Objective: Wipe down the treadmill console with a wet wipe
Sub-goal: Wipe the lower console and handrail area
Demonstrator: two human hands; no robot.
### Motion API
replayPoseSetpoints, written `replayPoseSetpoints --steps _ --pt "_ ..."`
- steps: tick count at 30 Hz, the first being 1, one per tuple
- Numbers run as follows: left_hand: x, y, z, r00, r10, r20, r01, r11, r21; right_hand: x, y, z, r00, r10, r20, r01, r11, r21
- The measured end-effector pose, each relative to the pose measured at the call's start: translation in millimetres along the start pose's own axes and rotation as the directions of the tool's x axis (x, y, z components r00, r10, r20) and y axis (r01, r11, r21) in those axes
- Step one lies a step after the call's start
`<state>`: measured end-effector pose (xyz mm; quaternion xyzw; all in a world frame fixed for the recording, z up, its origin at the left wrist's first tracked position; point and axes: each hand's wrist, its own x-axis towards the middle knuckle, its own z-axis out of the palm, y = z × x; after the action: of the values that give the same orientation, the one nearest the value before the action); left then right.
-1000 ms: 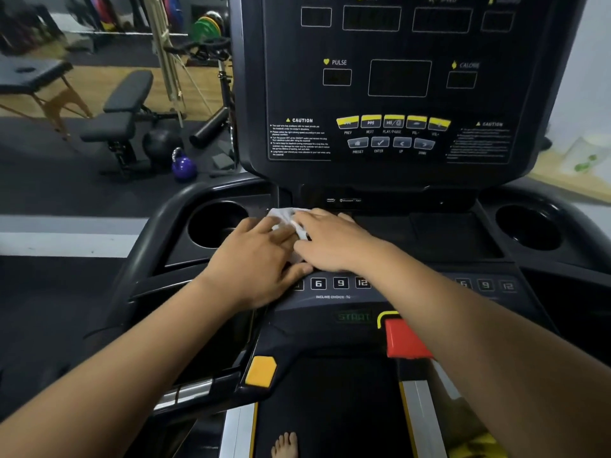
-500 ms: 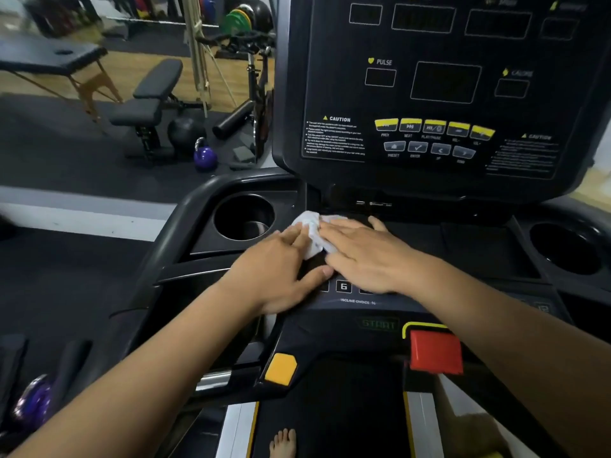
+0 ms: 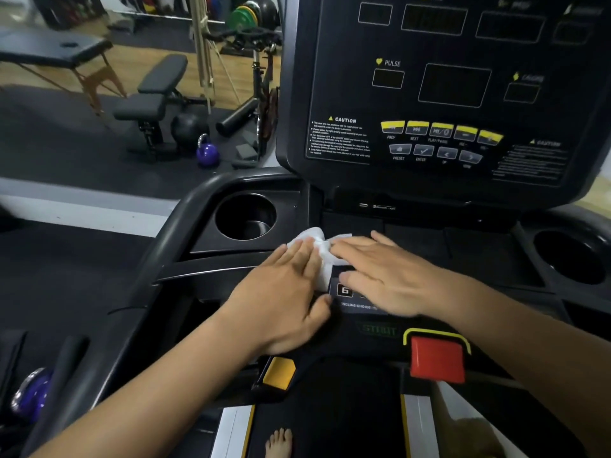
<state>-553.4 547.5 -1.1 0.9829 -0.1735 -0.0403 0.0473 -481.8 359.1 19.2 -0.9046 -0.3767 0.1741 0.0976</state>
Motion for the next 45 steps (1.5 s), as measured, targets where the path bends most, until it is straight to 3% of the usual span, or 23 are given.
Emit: replayPoseSetpoints --steps 5,10,18,24,28,36,45 --pt "32.9 -3.6 -2.1 0.998 -0.063 0.016 0.063 0.998 -0.023 17.4 0.5 -2.2 0.998 0.049 0.048 -0.049 0.999 0.013" --pt "12.1 -7.9 3.2 1.0 0.013 0.015 -0.012 0.996 -0.089 -1.3 -0.8 2.8 0.999 0.001 0.038 -0.003 0.999 0.049" --pt "15.5 -15.6 4.0 1.0 0.007 -0.019 -0.01 0.989 -0.144 15.4 -13.1 0.1 0.997 0.079 0.004 -0.079 0.992 0.097" --pt "20.5 -1.9 2.9 0.998 0.058 -0.001 -0.058 0.997 -0.042 -29.9 13.6 4.6 0.98 0.157 -0.119 -0.163 0.986 -0.044" --pt "36.2 26.1 0.7 0.996 0.068 0.056 -0.067 0.998 -0.019 -65.6 39.6 3.9 0.959 0.25 -0.137 -0.257 0.966 -0.035" --pt "41.5 14.4 -19.4 0.988 0.121 0.097 -0.136 0.978 0.161 -31.1 8.4 20.0 0.966 0.155 -0.206 -0.159 0.987 -0.002" --pt "77.2 83.7 -3.6 0.982 0.187 0.014 -0.187 0.982 0.031 -101.3 69.5 6.9 0.893 0.375 -0.248 -0.389 0.921 -0.01"
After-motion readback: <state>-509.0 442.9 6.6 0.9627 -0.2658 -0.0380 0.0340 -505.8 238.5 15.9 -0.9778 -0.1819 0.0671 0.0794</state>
